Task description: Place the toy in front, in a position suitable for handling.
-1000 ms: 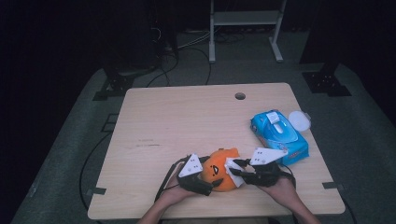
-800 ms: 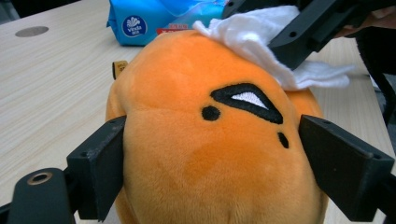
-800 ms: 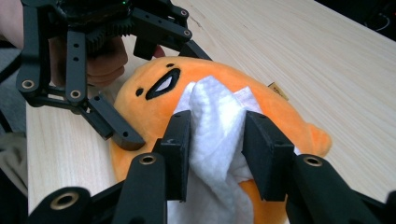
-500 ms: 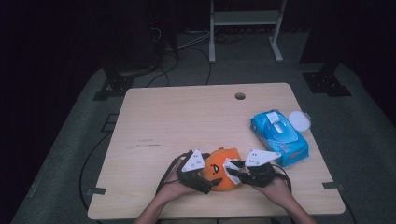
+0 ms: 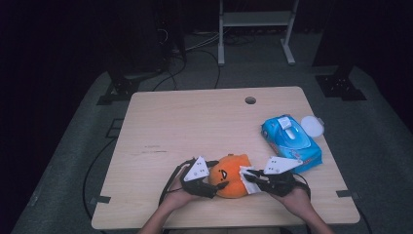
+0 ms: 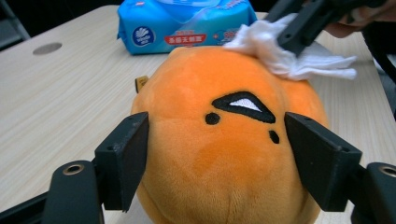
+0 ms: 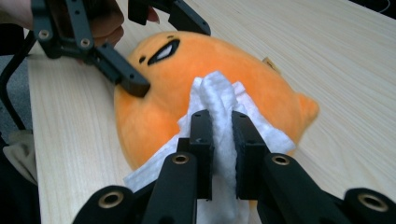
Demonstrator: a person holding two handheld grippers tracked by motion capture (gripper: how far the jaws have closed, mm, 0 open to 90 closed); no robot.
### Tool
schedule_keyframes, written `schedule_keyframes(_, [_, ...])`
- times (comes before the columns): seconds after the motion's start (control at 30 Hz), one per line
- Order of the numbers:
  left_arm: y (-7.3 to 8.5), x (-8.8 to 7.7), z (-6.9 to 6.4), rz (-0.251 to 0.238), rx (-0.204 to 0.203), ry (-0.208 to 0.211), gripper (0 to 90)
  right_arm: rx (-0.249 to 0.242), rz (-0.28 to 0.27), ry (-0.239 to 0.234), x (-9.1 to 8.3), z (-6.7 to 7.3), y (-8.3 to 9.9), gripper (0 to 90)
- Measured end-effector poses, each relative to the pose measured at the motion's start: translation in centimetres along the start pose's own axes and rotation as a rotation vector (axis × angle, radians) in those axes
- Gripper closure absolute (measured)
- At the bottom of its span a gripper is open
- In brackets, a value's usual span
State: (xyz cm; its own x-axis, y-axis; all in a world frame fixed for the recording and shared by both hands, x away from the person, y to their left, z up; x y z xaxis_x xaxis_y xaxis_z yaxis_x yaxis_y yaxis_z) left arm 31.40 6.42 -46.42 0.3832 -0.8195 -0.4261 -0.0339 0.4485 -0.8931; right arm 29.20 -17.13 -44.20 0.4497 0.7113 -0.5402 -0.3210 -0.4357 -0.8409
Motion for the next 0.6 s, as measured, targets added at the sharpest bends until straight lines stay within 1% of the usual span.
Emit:
schedule_keyframes(0.03, [0.0,0.0,0.0,0.0,0.0,0.0,24.0,0.0,0.0,0.0,0.0,0.0,0.0,79.8])
schedule_keyframes(0.07, [0.1,-0.1,0.3,0.008,-0.031,-0.02,21.8,0.012,0.001,-0.001,-0.2,0.0,0.1,79.8])
schedule_keyframes(0.1, [0.1,-0.1,0.3,0.008,-0.031,-0.02,21.4,0.012,0.001,-0.001,-0.2,0.0,0.1,79.8])
schedule_keyframes(0.13, [0.2,0.0,0.5,0.009,-0.034,-0.031,21.4,0.021,-0.006,-0.002,-0.3,0.4,0.0,79.8])
schedule_keyframes(0.17, [0.2,0.0,0.5,0.009,-0.034,-0.031,21.4,0.021,-0.006,-0.002,-0.3,0.4,0.0,79.8])
schedule_keyframes(0.2, [0.4,-0.1,0.8,0.006,-0.058,-0.041,21.6,-0.003,-0.013,-0.019,0.0,1.4,-0.3,79.7])
schedule_keyframes(0.23, [0.4,-0.1,0.8,0.006,-0.058,-0.041,22.5,-0.003,-0.013,-0.019,0.0,1.4,-0.3,79.7])
schedule_keyframes(0.27, [0.5,-0.2,1.1,0.003,-0.074,-0.046,23.3,-0.036,-0.009,-0.051,0.5,2.4,-0.6,79.5])
schedule_keyframes(0.3, [0.5,-0.2,1.1,0.003,-0.074,-0.046,23.8,-0.036,-0.009,-0.051,0.5,2.4,-0.6,79.5])
schedule_keyframes(0.33, [0.6,-0.3,1.1,-0.001,-0.078,-0.044,24.7,-0.1,0.007,-0.018,0.8,3.1,-0.8,79.4])
schedule_keyframes(0.4, [0.6,-0.3,1.0,-0.006,-0.085,-0.048,25.3,-0.105,0.011,-0.014,0.8,3.0,-0.9,79.4])
schedule_keyframes(0.47, [0.5,-0.4,0.9,-0.009,-0.076,-0.049,25.6,-0.091,0.011,-0.005,0.5,2.2,-0.8,79.5])
schedule_keyframes(0.53, [0.1,-0.5,0.7,-0.036,-0.047,-0.047,25.4,-0.059,0.011,0.011,0.0,1.1,-0.3,79.5])
schedule_keyframes(0.57, [-0.3,-0.6,0.4,-0.067,-0.003,-0.056,23.7,-0.044,0.008,0.015,-0.1,0.8,-0.1,79.5])
schedule_keyframes(0.6, [-0.5,-0.7,0.1,-0.079,0.034,-0.06,23.2,-0.022,0.008,0.028,-0.5,0.3,0.2,79.5])
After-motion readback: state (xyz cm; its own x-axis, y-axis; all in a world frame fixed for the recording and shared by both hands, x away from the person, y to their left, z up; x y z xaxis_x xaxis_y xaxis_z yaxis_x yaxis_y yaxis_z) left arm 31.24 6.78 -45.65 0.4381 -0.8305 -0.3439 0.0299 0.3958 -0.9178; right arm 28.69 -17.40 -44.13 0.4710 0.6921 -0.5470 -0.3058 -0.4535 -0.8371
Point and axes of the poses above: each handheld gripper's, and its own axes: x roughly forward along the jaws, y roughly out of its underside, z roughly to its left, the point moved 3 cm from there along x, roughly forward along the jaws, and after that the axes turned 4 degrees about x, right-handed, at the moved point
